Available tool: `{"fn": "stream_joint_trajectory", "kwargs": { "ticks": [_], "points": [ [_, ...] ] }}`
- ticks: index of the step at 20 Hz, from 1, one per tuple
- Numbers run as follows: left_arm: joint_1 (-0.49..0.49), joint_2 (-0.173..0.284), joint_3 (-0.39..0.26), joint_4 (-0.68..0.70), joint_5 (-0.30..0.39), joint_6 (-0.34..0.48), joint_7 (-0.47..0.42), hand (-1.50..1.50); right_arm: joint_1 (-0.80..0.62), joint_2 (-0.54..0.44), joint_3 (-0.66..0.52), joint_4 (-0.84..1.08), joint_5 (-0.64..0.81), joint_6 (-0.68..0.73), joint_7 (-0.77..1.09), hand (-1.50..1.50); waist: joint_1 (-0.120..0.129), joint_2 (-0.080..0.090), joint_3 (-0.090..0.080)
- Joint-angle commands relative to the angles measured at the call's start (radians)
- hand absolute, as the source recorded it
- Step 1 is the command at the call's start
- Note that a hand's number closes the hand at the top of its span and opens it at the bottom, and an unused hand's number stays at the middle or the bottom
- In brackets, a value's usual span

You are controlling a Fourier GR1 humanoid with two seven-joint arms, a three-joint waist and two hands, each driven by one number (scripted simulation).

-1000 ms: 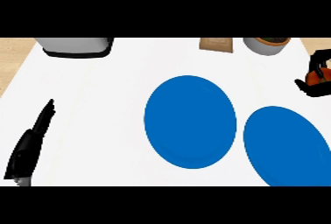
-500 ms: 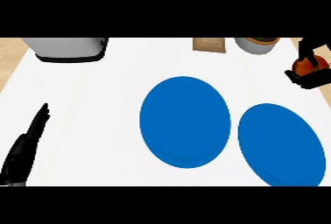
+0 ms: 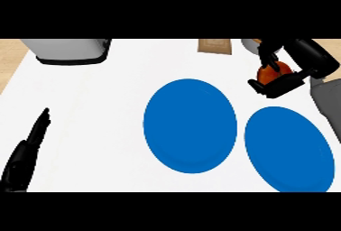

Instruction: Pick the tomato from the plate and place it in the plate

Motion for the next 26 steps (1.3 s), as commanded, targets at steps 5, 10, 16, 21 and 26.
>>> {"fn": "stream_joint_trajectory", "kwargs": {
  "ticks": [5, 10, 16, 21, 26],
  "points": [
    [-0.002, -0.01, 0.018, -0.005, -0.013, -0.019, -0.019, 0.0, 0.079, 0.151, 0.122, -0.192, 0.101, -0.01, 0.287, 1.5, 0.022, 0.01, 0.001],
    [-0.039, -0.008, 0.041, 0.041, -0.01, -0.055, -0.017, 0.0, 0.062, 0.282, 0.198, -0.25, 0.169, 0.007, 0.444, 1.5, 0.019, 0.01, 0.001],
    [0.022, -0.055, 0.011, -0.04, -0.049, -0.041, -0.006, 0.0, 0.126, 0.342, 0.253, -0.115, 0.266, 0.001, 0.35, 1.5, 0.026, 0.011, 0.002],
    [-0.034, -0.05, 0.03, 0.029, -0.04, -0.069, -0.019, 0.0, 0.064, 0.528, 0.179, 0.085, 0.24, -0.086, 0.493, -1.5, 0.033, 0.015, 0.001],
    [-0.057, -0.069, 0.064, 0.05, -0.076, -0.066, -0.016, 0.0, 0.079, 0.562, 0.129, 0.073, 0.268, -0.105, 0.458, -1.5, 0.023, 0.012, 0.001]
  ]
}}
